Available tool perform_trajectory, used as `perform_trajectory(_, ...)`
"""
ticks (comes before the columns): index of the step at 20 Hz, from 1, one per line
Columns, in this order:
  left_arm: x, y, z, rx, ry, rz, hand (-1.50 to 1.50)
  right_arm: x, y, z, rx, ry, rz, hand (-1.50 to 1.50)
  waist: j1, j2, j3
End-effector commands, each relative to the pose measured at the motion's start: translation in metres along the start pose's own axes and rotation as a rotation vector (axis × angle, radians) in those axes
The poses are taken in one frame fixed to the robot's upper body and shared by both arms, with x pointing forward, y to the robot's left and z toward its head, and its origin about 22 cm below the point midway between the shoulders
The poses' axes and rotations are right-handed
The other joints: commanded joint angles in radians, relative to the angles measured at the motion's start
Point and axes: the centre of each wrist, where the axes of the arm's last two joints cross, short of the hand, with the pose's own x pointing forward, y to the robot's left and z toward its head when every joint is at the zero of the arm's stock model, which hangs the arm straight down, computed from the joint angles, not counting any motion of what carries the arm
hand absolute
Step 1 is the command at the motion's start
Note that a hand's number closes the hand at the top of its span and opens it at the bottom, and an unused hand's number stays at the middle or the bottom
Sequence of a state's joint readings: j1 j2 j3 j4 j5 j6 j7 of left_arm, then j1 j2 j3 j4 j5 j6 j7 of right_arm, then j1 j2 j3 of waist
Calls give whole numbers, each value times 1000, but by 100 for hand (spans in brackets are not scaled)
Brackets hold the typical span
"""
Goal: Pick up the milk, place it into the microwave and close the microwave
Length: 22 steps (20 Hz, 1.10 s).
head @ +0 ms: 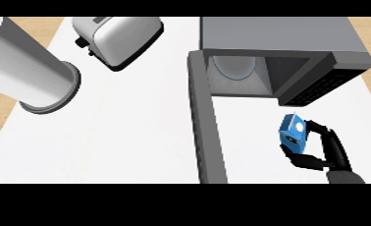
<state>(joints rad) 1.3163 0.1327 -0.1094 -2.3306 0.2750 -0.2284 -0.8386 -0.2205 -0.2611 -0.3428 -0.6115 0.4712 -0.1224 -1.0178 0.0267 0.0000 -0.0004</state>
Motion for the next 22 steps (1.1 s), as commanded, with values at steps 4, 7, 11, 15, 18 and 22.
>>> perform_trajectory(4,-5,12,-3,-2,5,3,-150,15,32,-47,34,-139,-84,150,4,6,3)
perform_trajectory(7,2,6,-3,-12,-1,25,-150,38,62,-84,68,-187,-99,150,31,11,5)
perform_trajectory(11,-15,7,-4,-6,-9,32,-150,42,59,-99,101,-240,-152,150,13,10,4)
perform_trajectory(15,-6,12,-4,11,1,27,-150,55,73,-111,200,-304,-300,150,0,4,2)
perform_trajectory(18,-12,23,9,10,9,12,-150,57,82,-101,226,-323,-270,150,-12,-4,1)
perform_trajectory(22,7,13,2,18,41,5,-150,97,86,-148,147,-369,-226,150,-13,-3,1)
